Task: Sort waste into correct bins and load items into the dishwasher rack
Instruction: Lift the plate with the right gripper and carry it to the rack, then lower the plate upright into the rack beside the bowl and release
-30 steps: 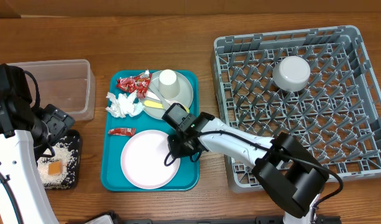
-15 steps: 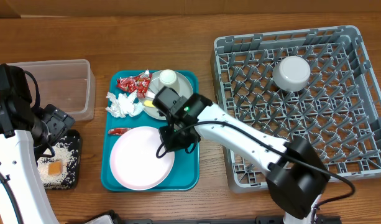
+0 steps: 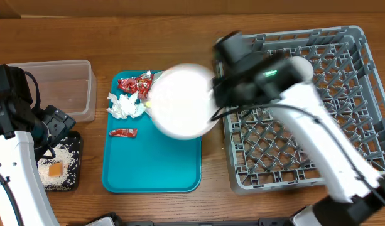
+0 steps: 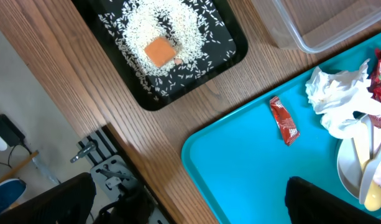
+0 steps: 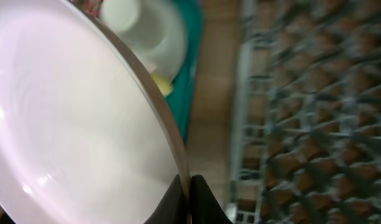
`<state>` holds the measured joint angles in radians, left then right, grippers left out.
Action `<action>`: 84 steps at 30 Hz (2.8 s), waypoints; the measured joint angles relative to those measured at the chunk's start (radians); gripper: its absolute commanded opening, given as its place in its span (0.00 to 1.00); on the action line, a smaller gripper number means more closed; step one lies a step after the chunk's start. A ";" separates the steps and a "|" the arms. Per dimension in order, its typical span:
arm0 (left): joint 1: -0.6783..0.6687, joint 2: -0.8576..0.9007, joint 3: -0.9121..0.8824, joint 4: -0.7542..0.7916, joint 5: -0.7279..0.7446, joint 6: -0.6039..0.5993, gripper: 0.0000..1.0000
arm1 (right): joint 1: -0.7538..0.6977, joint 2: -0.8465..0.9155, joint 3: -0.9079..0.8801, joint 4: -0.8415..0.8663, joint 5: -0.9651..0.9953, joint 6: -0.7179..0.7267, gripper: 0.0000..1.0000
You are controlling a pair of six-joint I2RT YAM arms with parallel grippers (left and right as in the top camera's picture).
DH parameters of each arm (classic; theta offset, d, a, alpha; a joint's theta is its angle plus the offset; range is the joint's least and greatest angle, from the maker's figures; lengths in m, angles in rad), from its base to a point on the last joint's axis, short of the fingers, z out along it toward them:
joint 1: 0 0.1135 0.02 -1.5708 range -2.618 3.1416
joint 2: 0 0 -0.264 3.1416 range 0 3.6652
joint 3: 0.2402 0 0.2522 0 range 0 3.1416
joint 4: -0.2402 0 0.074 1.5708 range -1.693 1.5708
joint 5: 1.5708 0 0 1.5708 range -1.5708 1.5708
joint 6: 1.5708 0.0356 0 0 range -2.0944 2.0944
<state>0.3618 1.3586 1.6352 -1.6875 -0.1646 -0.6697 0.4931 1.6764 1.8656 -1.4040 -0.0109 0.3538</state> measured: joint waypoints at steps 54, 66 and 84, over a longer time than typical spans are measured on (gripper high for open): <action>0.000 0.000 0.000 0.000 0.000 0.000 1.00 | -0.220 0.208 -0.101 0.288 0.880 0.001 0.04; 0.000 0.000 0.000 0.000 0.000 0.000 1.00 | -0.198 0.208 -0.101 0.277 0.893 -0.008 0.04; 0.000 0.000 0.000 0.000 0.000 0.000 1.00 | -0.172 0.208 -0.162 0.277 0.858 -0.016 0.89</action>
<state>0.3618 1.3586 1.6352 -1.6871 -0.1646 -0.6697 0.3210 1.8843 1.7039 -1.1267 0.8467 0.3378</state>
